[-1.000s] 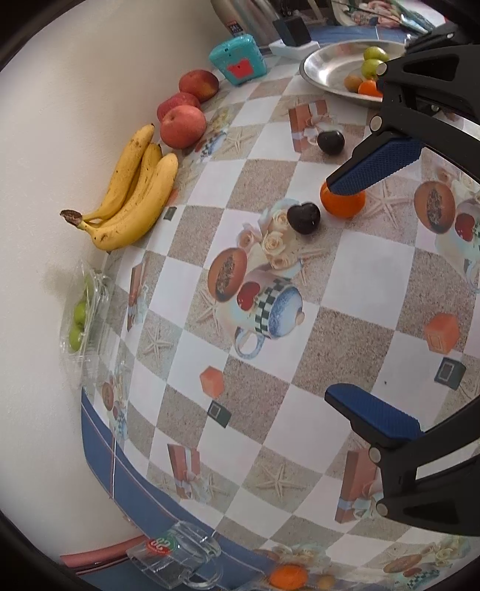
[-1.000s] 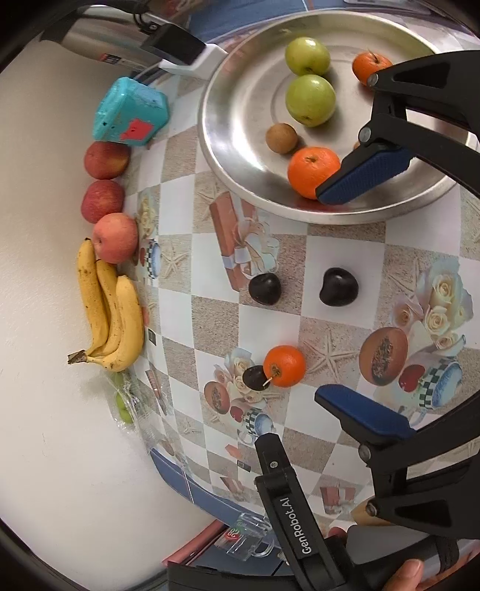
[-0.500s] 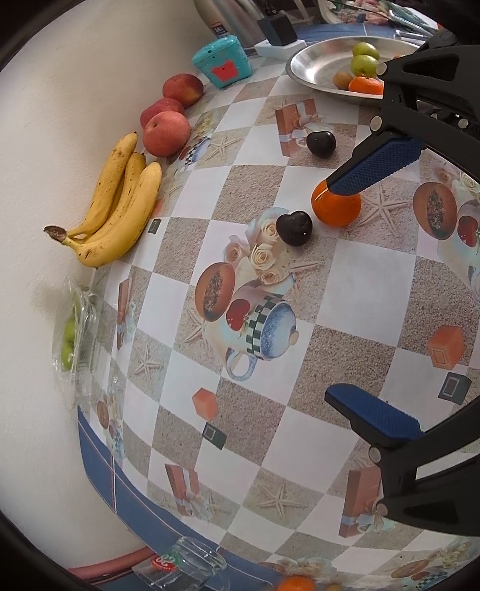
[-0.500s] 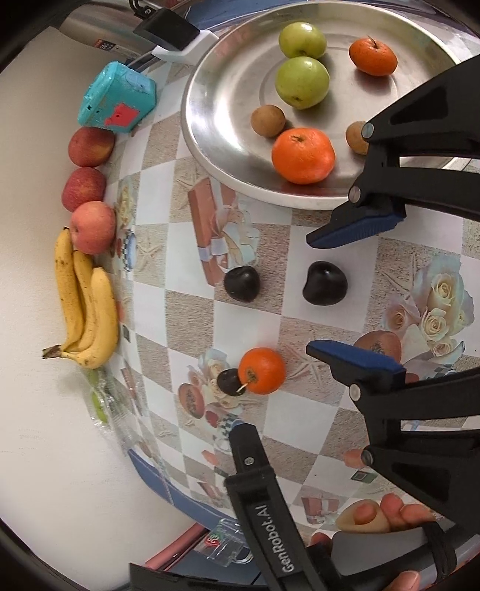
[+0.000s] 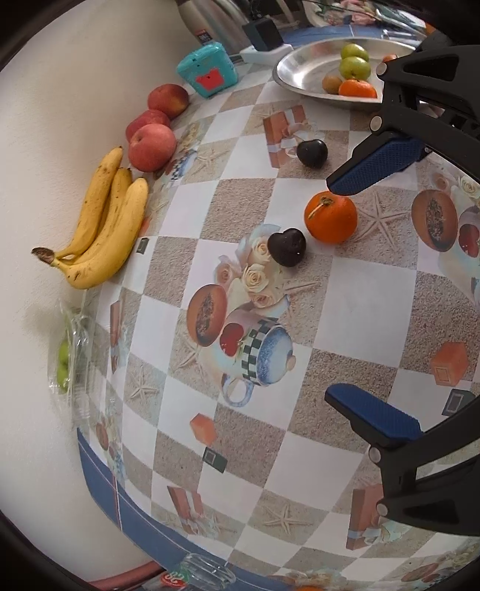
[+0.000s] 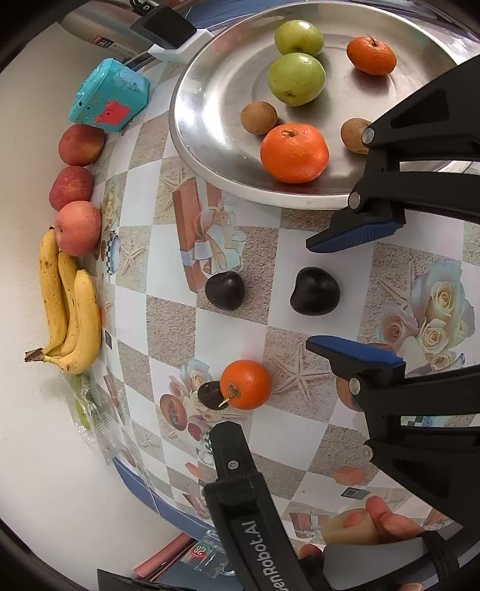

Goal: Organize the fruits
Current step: 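Move the left gripper to the orange while the right gripper moves to a dark plum, then close the left gripper on the orange while the right gripper closes on the plum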

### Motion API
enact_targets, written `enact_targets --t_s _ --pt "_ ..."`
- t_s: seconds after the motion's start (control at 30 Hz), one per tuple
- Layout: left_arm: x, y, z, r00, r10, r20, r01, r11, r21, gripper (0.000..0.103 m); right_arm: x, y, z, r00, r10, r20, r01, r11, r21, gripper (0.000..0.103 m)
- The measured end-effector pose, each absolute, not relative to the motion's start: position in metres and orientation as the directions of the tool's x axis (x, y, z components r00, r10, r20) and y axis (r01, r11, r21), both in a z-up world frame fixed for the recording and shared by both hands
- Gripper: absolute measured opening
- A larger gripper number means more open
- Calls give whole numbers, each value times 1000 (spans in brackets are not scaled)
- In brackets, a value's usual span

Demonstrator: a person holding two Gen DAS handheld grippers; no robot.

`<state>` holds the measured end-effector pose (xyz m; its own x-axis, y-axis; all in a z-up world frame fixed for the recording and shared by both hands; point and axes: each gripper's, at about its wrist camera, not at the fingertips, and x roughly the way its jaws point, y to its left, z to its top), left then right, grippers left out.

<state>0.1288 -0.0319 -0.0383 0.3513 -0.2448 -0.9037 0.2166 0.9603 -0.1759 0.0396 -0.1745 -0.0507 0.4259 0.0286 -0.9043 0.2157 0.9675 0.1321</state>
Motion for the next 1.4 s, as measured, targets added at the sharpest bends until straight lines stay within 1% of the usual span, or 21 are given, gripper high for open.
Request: enact_targets --t_s 0.13,0.2,0.37,0.47,0.67,0.77,0.87,0.93,1.0,1.03,1.1,1.13,1.2,1.3,1.33,1.37,1.4 --pt "128 -39 -42 350 -217 -911 244 960 -135 103 39 -175 -50 424 27 -905 214 968 129 41" --pt "127 -41 -43 354 -212 -911 252 960 -126 103 39 -175 -50 423 29 -905 213 968 130 35" --pt "127 -47 -44 360 -214 -908 265 957 -121 103 39 -177 -50 426 40 -904 221 964 147 28" --pt "128 -51 -44 356 -227 -907 284 950 -127 103 39 -178 -49 429 48 -902 220 963 156 27" --pt "125 -66 -45 372 -221 -902 348 934 -85 103 37 -181 -46 434 53 -899 238 956 171 27" --pt "124 -69 -47 370 -234 -899 357 929 -95 103 36 -184 -40 445 49 -894 245 954 175 27" --pt "123 -73 -48 383 -227 -895 365 928 -80 102 35 -185 -38 448 49 -892 249 952 178 27" --pt "121 -76 -50 390 -226 -892 375 924 -70 97 35 -185 -37 449 50 -892 249 952 179 27" --pt "121 -78 -51 389 -233 -892 383 921 -74 88 35 -185 -37 449 53 -892 249 951 182 27" --pt "121 -79 -52 386 -235 -892 386 920 -75 87 35 -185 -37 449 54 -892 248 951 183 27" --pt "120 -81 -53 383 -236 -893 391 917 -75 77 35 -185 -37 449 54 -892 247 952 182 27" --pt "119 -83 -54 383 -235 -893 393 917 -73 74 35 -185 -37 449 54 -892 247 952 182 27" --pt "118 -84 -54 380 -239 -893 398 914 -75 63 35 -185 -37 449 55 -892 248 951 183 27" --pt "117 -86 -54 369 -255 -894 406 909 -92 50 35 -186 -36 450 56 -891 248 951 185 27" --pt "116 -86 -53 366 -259 -894 410 907 -95 48 35 -186 -36 450 56 -891 247 951 185 27" --pt "116 -87 -53 363 -265 -894 415 904 -100 42 35 -186 -36 450 57 -891 247 951 185 27" --pt "115 -88 -52 360 -269 -893 419 902 -103 40 35 -186 -36 449 57 -891 247 951 185 27"
